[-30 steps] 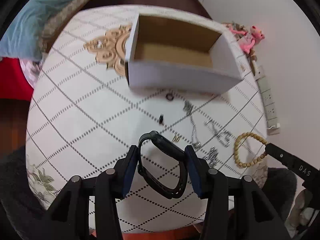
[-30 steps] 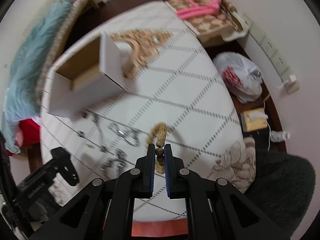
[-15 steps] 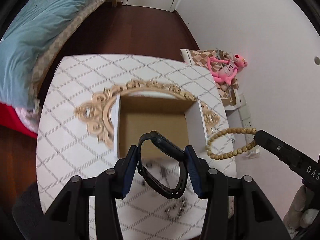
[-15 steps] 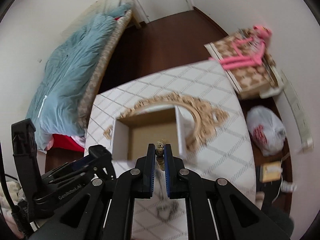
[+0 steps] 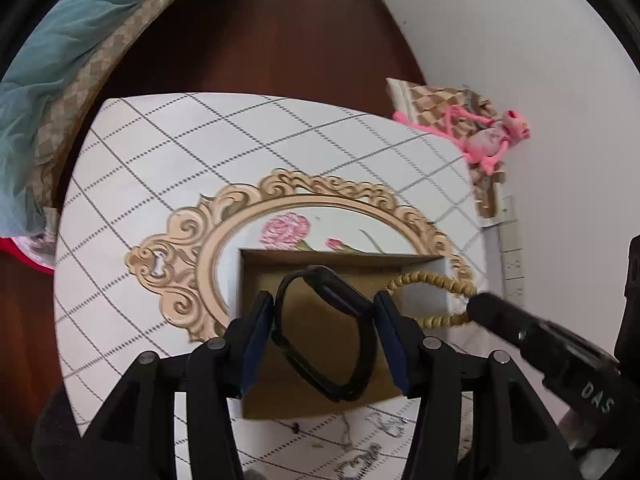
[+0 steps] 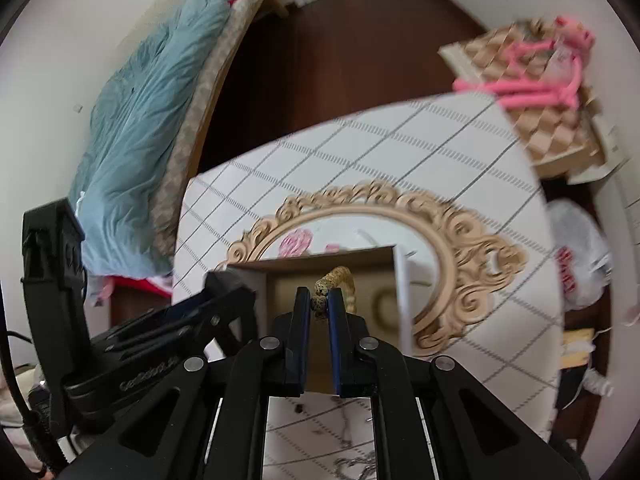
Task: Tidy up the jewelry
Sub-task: 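Carry the watch band and bead bracelet into the box and open both grippers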
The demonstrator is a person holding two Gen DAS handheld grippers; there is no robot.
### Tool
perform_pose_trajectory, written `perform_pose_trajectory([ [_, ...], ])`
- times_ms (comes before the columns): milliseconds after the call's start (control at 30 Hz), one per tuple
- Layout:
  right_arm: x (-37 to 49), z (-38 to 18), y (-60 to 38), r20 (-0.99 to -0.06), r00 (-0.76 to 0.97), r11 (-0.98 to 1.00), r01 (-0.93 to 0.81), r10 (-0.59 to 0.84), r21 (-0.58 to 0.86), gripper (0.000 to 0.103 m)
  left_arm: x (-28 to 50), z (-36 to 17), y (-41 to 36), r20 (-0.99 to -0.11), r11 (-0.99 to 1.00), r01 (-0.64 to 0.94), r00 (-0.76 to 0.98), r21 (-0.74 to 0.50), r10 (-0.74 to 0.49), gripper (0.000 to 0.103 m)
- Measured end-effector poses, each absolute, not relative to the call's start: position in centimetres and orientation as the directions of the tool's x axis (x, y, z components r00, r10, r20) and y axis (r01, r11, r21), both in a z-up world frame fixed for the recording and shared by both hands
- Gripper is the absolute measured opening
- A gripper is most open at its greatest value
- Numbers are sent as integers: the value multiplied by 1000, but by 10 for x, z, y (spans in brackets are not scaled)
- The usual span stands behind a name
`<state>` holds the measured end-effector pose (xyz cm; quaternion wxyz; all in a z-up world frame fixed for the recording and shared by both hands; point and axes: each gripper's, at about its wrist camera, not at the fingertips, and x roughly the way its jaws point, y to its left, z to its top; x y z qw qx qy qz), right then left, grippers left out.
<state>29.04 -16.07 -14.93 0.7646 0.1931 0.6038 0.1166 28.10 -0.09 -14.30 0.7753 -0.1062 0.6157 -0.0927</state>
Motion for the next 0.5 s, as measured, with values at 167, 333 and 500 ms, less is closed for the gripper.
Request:
perform_pose_trajectory([
  [167,294,-175,-164,-886,161,888,87,435,451,29,285,-143,1,-952,979,2,233,-204,-199,91],
  [333,282,-171,-166,-924,193,935,65,331,348,51,276,-139,13,-957,989,-31,256,-146,-134,98],
  [500,264,-164,-156,-963,248,994,9,107,113,91,254,-133,22,-940,997,-48,340,-53,-33,98],
])
